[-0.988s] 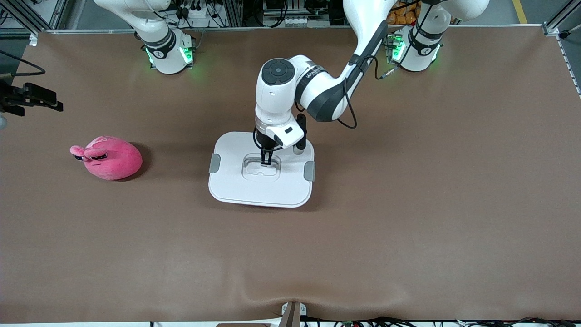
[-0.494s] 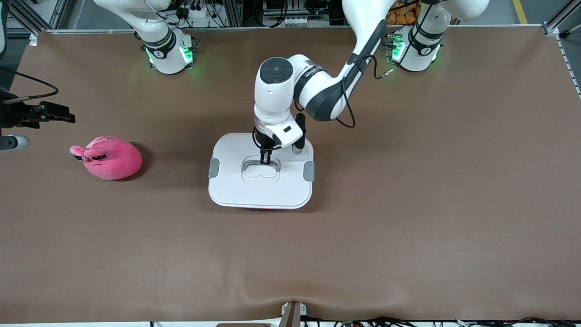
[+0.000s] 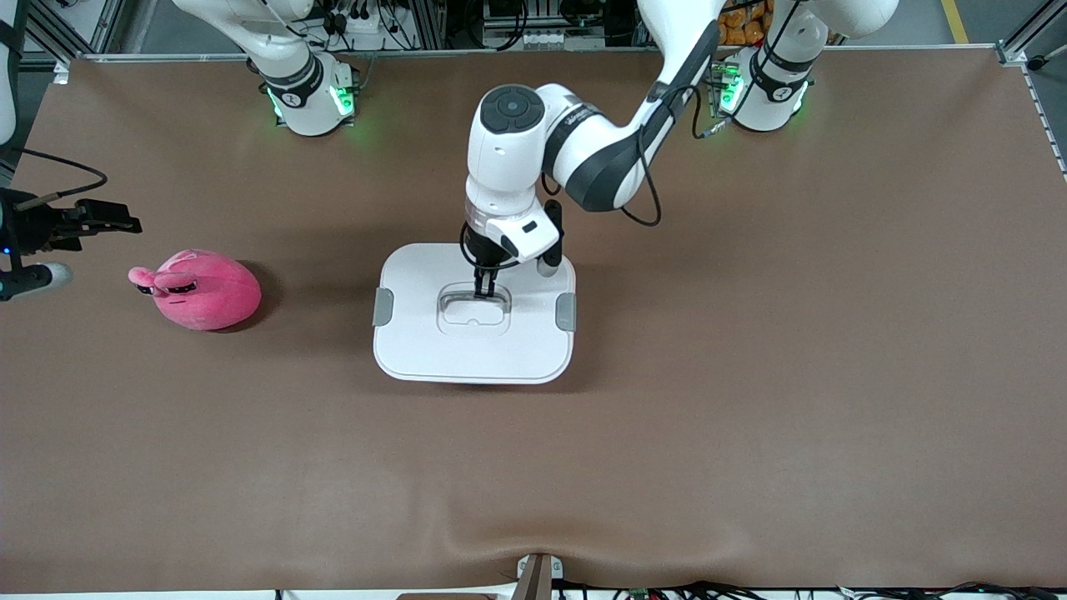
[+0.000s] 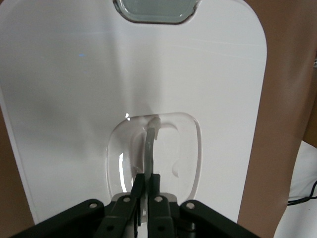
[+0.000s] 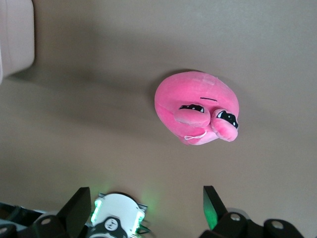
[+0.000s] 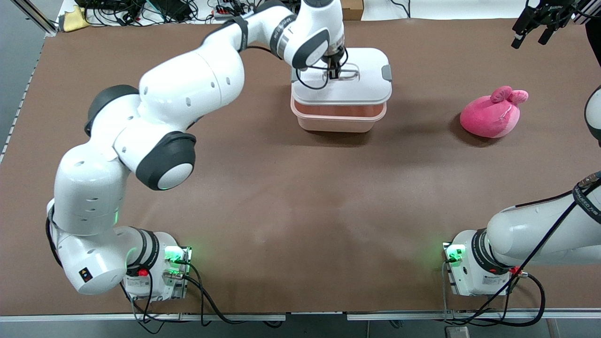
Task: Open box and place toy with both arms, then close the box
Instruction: 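Lift the lid off with the left gripper while the right gripper reaches the toy, then grasp the pink plush toy with the right gripper, then lift the pink toy with the right gripper and carry it over the box, then lower the pink toy into the box and open the right gripper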
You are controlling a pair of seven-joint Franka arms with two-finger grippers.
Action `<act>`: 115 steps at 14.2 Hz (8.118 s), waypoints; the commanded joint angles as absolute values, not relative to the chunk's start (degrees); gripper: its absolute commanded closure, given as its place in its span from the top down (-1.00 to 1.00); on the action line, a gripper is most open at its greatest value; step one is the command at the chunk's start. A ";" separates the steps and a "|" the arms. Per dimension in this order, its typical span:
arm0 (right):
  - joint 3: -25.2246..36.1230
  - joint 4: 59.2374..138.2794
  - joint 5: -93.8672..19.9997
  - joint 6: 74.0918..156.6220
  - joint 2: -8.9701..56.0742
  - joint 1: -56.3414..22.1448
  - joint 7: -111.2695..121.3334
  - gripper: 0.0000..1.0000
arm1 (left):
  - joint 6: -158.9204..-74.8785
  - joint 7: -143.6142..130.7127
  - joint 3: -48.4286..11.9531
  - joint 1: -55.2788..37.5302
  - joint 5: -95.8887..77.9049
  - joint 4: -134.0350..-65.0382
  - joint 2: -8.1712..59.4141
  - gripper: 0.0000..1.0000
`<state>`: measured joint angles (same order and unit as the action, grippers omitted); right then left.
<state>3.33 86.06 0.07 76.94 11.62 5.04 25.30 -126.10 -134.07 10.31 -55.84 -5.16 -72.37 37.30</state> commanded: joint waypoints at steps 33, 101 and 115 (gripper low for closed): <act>2.46 112.84 4.48 108.70 12.39 8.35 80.67 1.00 | -113.91 -69.44 9.84 -15.56 -7.12 -105.03 3.96 -1.00; 2.20 78.58 -19.95 95.36 23.02 -26.37 -21.36 -1.00 | -112.32 -95.27 8.44 -15.47 -13.01 -78.57 27.07 -1.00; 2.29 78.84 -19.34 98.35 29.09 -27.60 -21.09 -1.00 | -112.32 -95.01 8.09 -15.47 -13.36 -78.66 26.63 -1.00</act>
